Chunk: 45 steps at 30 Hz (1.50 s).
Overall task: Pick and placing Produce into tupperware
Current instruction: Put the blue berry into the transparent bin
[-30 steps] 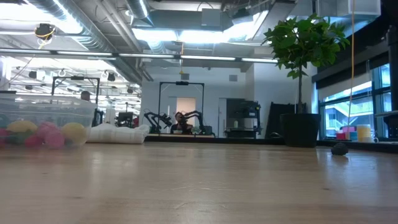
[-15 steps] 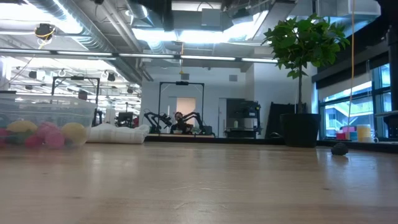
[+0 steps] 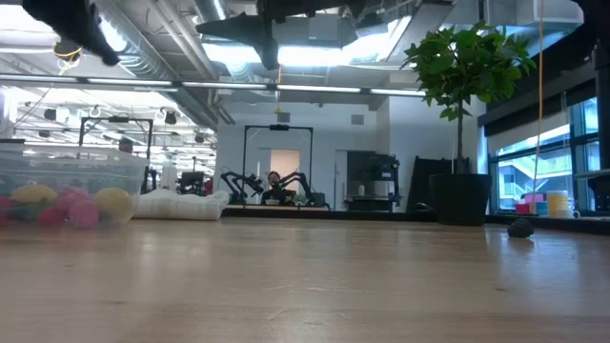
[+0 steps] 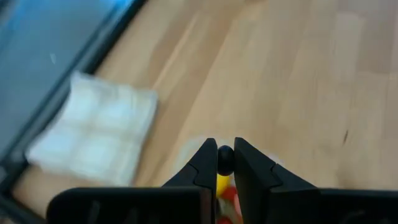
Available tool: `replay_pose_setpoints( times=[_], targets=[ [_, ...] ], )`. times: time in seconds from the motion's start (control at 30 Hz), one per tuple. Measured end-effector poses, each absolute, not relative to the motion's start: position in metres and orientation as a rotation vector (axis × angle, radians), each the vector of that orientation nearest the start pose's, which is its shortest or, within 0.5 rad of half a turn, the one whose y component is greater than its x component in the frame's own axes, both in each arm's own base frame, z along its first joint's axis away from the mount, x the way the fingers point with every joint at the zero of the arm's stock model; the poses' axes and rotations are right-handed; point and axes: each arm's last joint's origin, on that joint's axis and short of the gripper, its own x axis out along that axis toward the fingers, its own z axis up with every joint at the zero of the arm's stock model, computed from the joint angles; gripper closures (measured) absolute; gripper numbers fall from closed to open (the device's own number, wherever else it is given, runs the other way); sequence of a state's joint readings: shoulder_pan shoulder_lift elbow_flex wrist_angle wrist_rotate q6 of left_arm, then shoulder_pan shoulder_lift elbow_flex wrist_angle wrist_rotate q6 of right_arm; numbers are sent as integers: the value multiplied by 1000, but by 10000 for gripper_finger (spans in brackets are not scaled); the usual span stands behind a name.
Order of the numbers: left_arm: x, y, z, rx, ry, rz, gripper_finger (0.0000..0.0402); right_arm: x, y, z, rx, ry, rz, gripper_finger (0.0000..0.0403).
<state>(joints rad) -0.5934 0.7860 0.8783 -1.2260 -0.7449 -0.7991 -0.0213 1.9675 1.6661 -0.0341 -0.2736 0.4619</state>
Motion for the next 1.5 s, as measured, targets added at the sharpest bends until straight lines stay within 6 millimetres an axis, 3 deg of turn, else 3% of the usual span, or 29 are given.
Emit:
replay_pose_setpoints(
  times=[0.27,0.53,0.73,1.5],
  targets=[
    [100,-38,286,-325,893,523,367,464,-4,299,474,384,141,166],
    [104,-32,281,-364,977,611,378,464,-4,299,473,388,140,166],
    [109,-30,275,-400,1021,634,365,464,-4,299,473,389,139,166],
    [117,-19,189,-611,1149,666,368,464,-4,299,473,392,139,166]
  ],
)
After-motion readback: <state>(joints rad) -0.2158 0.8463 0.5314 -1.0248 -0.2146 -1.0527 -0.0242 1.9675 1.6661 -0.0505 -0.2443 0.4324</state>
